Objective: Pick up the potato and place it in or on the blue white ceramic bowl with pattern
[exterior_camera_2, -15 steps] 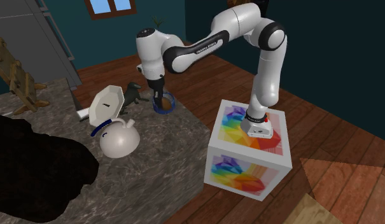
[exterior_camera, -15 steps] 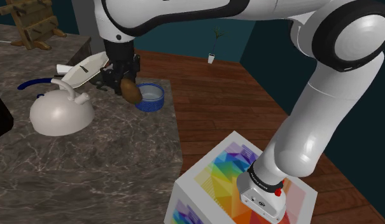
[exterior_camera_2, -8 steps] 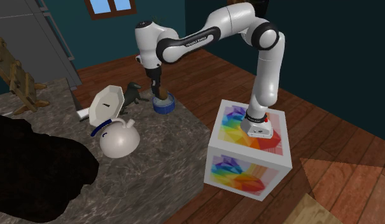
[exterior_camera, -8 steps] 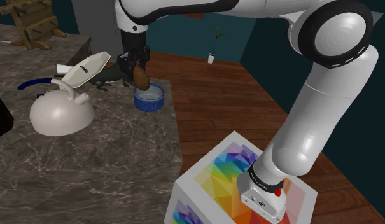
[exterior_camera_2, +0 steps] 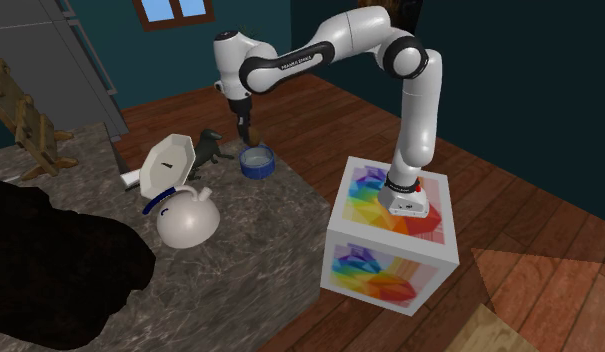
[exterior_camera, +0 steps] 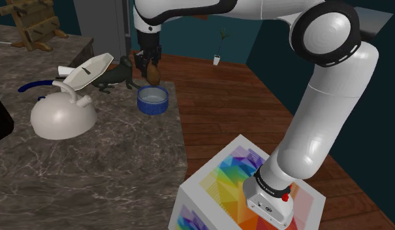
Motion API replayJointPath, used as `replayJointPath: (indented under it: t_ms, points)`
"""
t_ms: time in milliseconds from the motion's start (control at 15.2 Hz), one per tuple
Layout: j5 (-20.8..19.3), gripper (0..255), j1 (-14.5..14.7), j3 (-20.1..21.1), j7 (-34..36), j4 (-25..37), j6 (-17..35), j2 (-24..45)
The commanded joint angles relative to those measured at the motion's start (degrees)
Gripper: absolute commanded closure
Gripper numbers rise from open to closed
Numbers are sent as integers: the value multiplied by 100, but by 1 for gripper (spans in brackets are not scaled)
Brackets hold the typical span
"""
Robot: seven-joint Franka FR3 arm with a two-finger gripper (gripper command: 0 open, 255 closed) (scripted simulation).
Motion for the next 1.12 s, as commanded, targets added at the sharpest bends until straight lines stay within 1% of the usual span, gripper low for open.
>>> replayJointPath:
  t_ms: [0,660,1056]
  points:
    - [-15,255,-1,-4,8,-97,133,36]
    - [-90,255,-4,-27,90,-657,833,187]
    - [-90,255,-4,-27,90,-657,833,187]
